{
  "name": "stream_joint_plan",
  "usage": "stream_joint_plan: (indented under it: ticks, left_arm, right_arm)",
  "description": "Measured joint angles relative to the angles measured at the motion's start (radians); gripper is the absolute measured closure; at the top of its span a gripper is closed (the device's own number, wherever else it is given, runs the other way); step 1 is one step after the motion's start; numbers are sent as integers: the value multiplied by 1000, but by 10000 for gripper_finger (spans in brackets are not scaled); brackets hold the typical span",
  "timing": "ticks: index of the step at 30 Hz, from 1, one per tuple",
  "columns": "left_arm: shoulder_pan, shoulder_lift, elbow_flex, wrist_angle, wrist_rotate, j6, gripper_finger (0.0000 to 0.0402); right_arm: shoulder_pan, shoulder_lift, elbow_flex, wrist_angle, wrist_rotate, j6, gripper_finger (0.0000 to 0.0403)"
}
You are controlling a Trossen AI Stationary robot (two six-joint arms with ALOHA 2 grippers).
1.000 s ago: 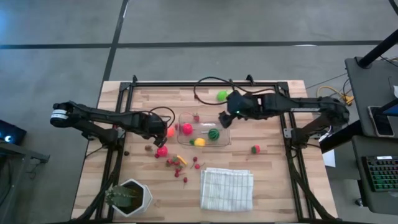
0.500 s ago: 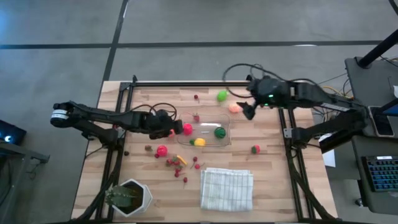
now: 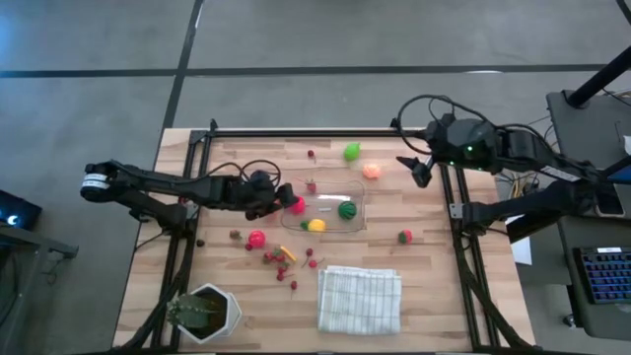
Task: Pick and placing Produce into tupperware
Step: Put the black cherry into the transparent bin
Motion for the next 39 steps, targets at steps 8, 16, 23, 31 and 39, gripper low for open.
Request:
stream_joint_plan:
  ticks: [8,16,23,31,39]
  left_arm:
    - [0,54,0,400,-17,-124,72]
    - [1,171,5,833,-149,-125,72]
    - [9,312,24,1149,-182,-124,72]
    - [9,422,47,1269,-178,-124,72]
    - [10,415,29,1265,-151,-91,72]
  right_arm:
    - [0,-6,0,-171,-4,-29,40]
    - [0,-33,0,-217,-4,-52,40]
    - [0,-80,0,-207,-4,-91,40]
    - [0,-132,-14,-189,-4,-91,40]
    - [0,-151,-38,-188,-5,-94,40]
